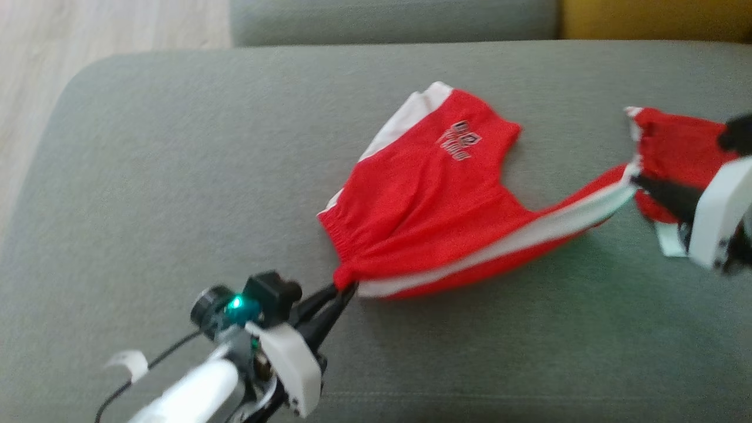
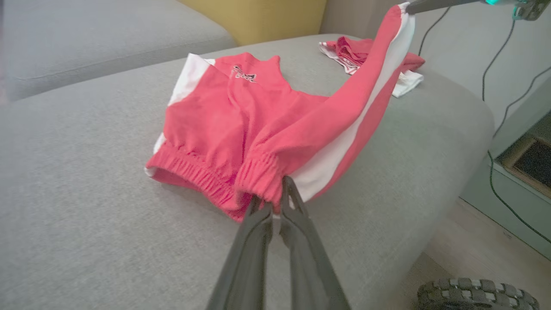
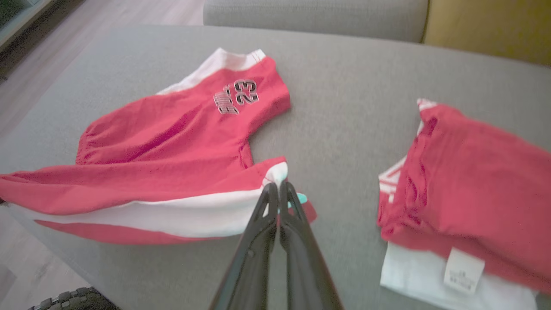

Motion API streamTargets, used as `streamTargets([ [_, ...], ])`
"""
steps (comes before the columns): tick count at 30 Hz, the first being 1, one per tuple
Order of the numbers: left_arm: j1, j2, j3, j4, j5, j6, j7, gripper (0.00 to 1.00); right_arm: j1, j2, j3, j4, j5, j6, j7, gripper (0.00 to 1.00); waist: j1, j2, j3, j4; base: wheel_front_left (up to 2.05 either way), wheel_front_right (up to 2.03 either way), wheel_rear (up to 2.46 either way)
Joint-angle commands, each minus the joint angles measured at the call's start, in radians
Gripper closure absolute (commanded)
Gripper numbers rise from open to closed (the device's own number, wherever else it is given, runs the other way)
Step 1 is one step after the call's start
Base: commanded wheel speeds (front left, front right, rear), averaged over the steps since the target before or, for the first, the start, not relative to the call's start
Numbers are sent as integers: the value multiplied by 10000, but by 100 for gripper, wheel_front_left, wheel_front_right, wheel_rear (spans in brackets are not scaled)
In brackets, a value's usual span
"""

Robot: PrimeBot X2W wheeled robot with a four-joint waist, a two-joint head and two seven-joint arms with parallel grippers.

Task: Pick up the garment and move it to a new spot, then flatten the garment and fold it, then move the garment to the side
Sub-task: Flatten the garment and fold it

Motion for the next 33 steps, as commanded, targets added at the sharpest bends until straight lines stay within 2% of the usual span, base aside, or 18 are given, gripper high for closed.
streamTargets([
  [1, -706, 72, 508, -315, 1, 39, -82, 100, -473, -227, -286, -148, -183, 65, 63, 100, 1, 0, 352, 489, 0, 0, 0],
  [9, -1558, -709, 517, 168, 136, -3, -433, 100, -2247, 393, -697, 360, -1226, 65, 539, 100, 1, 0, 1234, 1540, 0, 0, 0],
  [17, -2303, -1676, 651, 1195, 40, -11, -998, 100, -4142, 1150, -381, 1784, -2318, 65, 704, 100, 1, 0, 2130, 2204, 0, 0, 0],
  [25, -2980, -2411, 804, 2238, -56, -143, -1581, 100, -5363, 1271, 348, 2983, -3070, 65, 98, 100, 1, 0, 2857, 2871, 0, 0, 0],
  [33, -3455, -2917, 838, 3028, -86, -334, -1888, 100, -6140, 1329, 1066, 3921, -3458, 65, -511, 100, 1, 0, 3338, 3206, 0, 0, 0],
])
